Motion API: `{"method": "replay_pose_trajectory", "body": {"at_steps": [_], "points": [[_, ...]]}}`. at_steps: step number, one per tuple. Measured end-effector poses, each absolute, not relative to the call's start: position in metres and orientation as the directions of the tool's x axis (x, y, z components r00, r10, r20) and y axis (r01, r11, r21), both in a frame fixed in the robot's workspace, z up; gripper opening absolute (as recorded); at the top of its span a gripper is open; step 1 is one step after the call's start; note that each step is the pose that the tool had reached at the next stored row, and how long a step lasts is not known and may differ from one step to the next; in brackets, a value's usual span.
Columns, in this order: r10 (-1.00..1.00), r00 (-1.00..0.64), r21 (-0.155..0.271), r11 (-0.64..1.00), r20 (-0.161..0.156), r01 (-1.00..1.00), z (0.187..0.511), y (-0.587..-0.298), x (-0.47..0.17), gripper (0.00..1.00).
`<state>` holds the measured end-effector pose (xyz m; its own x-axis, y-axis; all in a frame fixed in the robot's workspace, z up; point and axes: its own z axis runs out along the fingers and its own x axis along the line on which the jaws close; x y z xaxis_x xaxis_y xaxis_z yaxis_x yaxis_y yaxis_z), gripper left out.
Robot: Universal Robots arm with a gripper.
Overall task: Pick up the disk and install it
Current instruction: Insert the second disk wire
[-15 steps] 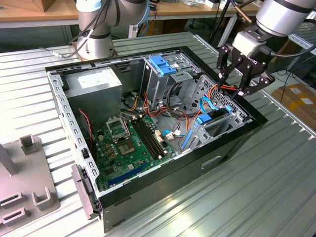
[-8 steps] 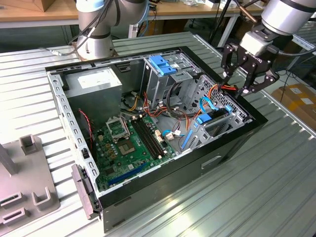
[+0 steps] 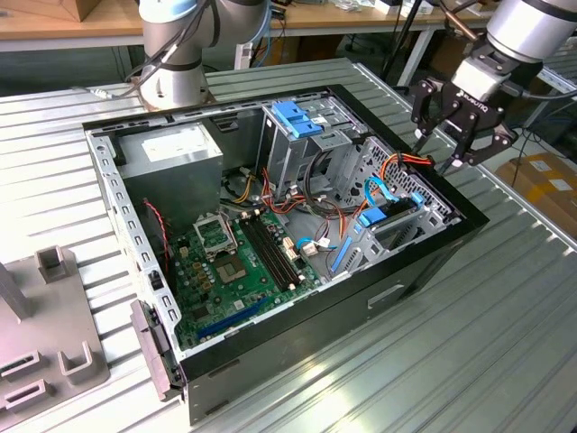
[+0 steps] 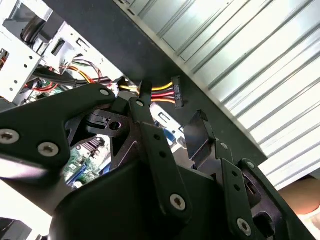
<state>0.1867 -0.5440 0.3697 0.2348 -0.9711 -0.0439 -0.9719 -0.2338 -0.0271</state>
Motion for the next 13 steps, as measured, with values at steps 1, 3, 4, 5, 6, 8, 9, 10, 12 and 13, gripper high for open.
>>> {"method": "replay_pose_trajectory", "body": {"at_steps": [1,3,4,5,6,8,9,10,12,13], "points": [[-0.970,0.239,-0.027,-0.238,-0.044,-0.971,0.3697,-0.5439,0.1881,0.54],[-0.967,0.250,-0.027,-0.249,-0.044,-0.968,0.3698,-0.5438,0.1902,0.54],[-0.966,0.255,-0.027,-0.254,-0.044,-0.967,0.3697,-0.5438,0.1902,0.54],[-0.966,0.256,-0.027,-0.255,-0.044,-0.967,0.3697,-0.5439,0.1903,0.54],[-0.966,0.256,-0.027,-0.255,-0.044,-0.967,0.3697,-0.5439,0.1903,0.54],[-0.963,0.266,-0.027,-0.265,-0.044,-0.964,0.3697,-0.5439,0.1904,0.54],[-0.954,0.296,-0.027,-0.295,-0.044,-0.955,0.3696,-0.5439,0.1904,0.54],[-0.946,0.322,-0.027,-0.321,-0.044,-0.947,0.3696,-0.5439,0.1904,0.54],[-0.918,0.395,-0.027,-0.394,-0.044,-0.919,0.3694,-0.5439,0.1904,0.54],[-0.903,0.427,-0.027,-0.426,-0.044,-0.904,0.3694,-0.5439,0.1905,0.54]]}}
